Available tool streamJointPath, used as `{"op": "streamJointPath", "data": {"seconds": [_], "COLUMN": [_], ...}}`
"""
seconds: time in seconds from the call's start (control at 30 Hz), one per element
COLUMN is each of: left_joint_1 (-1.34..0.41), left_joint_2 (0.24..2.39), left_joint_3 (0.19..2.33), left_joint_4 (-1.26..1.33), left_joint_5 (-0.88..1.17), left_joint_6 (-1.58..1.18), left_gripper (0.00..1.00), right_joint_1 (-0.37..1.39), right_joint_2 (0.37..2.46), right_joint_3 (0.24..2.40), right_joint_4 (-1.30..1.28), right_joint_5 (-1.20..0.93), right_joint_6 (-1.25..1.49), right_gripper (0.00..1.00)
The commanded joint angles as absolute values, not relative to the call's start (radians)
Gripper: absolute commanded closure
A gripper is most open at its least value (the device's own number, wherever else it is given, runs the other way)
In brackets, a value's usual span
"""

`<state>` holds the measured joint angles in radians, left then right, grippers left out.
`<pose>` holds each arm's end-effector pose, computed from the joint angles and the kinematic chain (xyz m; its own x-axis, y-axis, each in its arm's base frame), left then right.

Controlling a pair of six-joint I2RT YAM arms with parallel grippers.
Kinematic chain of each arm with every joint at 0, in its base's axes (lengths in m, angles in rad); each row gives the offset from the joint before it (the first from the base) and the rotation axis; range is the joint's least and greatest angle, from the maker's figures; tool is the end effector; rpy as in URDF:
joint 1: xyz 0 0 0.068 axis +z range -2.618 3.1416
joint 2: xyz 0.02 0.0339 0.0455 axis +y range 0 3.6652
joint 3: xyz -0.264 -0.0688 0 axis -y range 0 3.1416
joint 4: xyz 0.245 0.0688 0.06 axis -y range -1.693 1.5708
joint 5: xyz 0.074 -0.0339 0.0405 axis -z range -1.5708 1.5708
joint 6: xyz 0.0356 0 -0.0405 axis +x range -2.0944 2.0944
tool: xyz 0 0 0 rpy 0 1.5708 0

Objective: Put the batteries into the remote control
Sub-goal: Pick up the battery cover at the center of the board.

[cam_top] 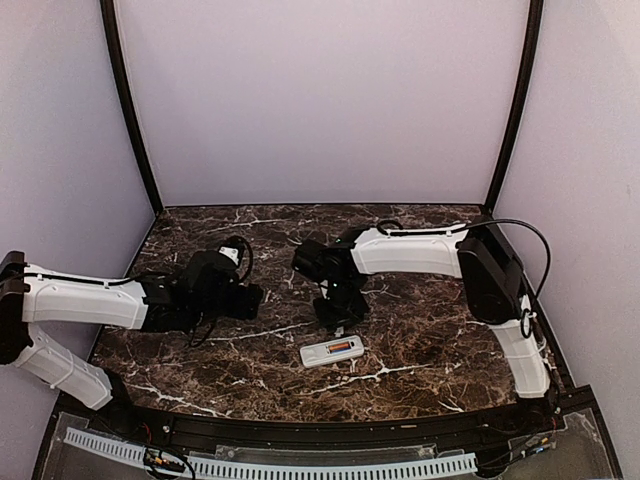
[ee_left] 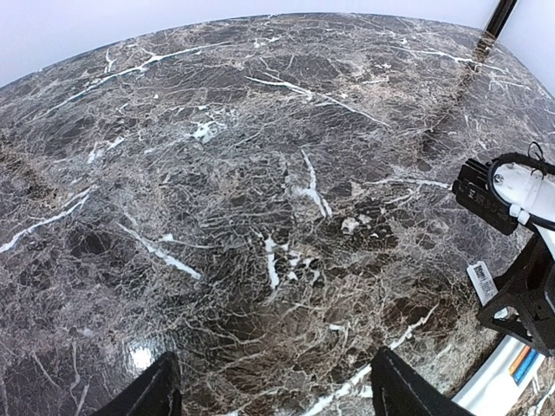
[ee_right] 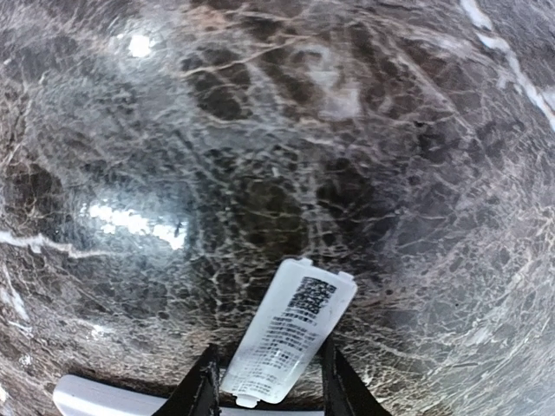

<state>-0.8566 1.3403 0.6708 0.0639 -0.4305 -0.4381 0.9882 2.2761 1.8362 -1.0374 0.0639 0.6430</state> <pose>0.1923 -0.1992 0.2050 -0.5336 0.0270 -0.8453 0.2601 0.9563 -0.1336 0.2487 0.3733 0.1554 -0.9361 -0.3332 -0.1128 -0.3358 0.9419 0.0051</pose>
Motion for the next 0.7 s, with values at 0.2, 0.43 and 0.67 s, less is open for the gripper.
{"op": "streamJointPath", "data": {"seconds": [0.2, 0.43, 0.67], "left_joint_1": [-0.858, -0.889, -0.979], "left_joint_2": [1.231, 1.154, 1.036], "left_joint_3": [0.629, 0.59, 0.583], "left_joint_4": [0.083, 0.104, 0.076], "left_joint_5": [-0.455, -0.328, -0.37], "left_joint_6": [-0.395, -0.292, -0.217], "left_gripper": [0.26, 0.3, 0.3], "right_joint_1": [0.956, 0.881, 0.871], "right_joint_2": [2.268, 2.227, 2.258], "right_joint_3": [1.677, 1.591, 1.615], "right_joint_4": [-0.995, -0.891, -0.929], "right_joint_5": [0.136, 0.074, 0.098], "right_joint_6": [0.31, 0.137, 0.051], "right_gripper": [0.68, 0.67, 0.58]}}
